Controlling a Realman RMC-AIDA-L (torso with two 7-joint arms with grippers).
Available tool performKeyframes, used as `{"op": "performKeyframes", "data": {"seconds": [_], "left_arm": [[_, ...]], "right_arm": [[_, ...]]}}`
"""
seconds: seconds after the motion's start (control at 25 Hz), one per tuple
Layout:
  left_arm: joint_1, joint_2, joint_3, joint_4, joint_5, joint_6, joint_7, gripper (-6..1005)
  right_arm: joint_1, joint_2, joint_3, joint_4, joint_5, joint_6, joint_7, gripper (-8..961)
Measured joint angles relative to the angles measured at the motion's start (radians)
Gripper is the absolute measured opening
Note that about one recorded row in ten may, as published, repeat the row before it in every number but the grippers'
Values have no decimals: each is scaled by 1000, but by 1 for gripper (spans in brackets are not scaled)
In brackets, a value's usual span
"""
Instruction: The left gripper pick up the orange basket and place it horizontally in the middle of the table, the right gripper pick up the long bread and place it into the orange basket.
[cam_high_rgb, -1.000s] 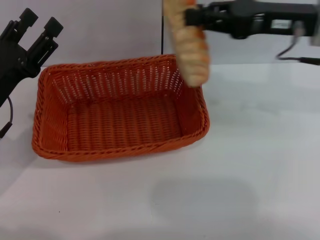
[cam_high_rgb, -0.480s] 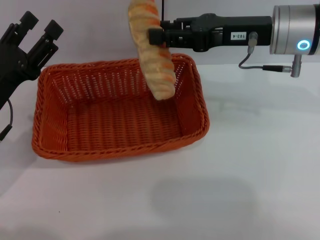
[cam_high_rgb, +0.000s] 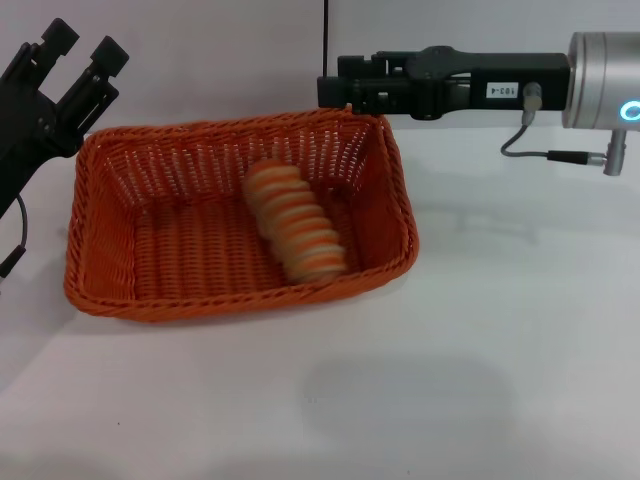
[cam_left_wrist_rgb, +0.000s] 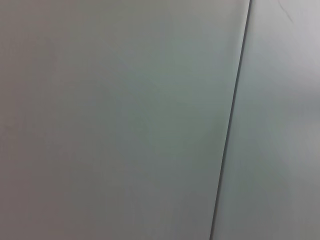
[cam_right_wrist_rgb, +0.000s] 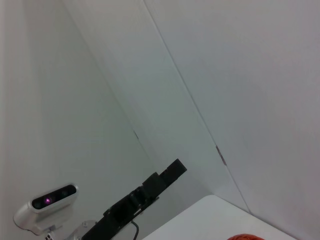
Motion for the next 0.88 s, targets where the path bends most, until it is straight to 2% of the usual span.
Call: {"op": "performKeyframes", "data": {"seconds": [0.08, 0.16, 0.24, 0.28, 0.32, 0.36, 0.48, 0.52, 0.56, 0.64, 0.72, 0.76, 0.8, 0.88], "left_arm": [[0, 0, 0, 0, 0, 0, 0, 763], [1, 0, 0, 0, -2, 0, 0, 763], [7, -2, -13, 0, -8, 0, 0, 763], [15, -4, -36, -1, -10, 3, 1, 763], [15, -4, -36, -1, -10, 3, 1, 762], [23, -3, -69, -6, -10, 15, 1, 760], [30, -2, -95, -10, -10, 26, 2, 757], [39, -1, -127, -11, -10, 36, 2, 755], [39, -1, -127, -11, -10, 36, 2, 754], [50, 3, -158, -6, -11, 46, 2, 753], [66, 5, -196, 8, -11, 57, 3, 753], [66, 5, -196, 8, -11, 57, 3, 753], [71, 5, -206, 15, -11, 59, 3, 753], [80, 4, -230, 22, -11, 62, 5, 753]], "right_arm": [[-7, 0, 1, -2, 2, -1, 0, 705], [-31, 0, 8, -12, 10, -4, -14, 703], [-78, 5, 38, -23, 44, -25, -75, 702], [-130, 6, 62, -19, 108, -42, -148, 701], [-130, 6, 62, -19, 108, -42, -148, 701], [-187, 6, 77, -13, 191, -52, -230, 701], [-219, 6, 84, -8, 231, -54, -279, 701], [-279, 7, 100, 12, 312, -59, -380, 701], [-279, 7, 100, 12, 312, -59, -380, 701], [-328, 7, 125, 52, 377, -64, -479, 701], [-385, 7, 200, 128, 435, -67, -636, 700], [-385, 7, 200, 128, 435, -67, -636, 700], [-407, 7, 265, 170, 447, -67, -716, 700], [-416, 7, 305, 192, 450, -67, -759, 700]]}}
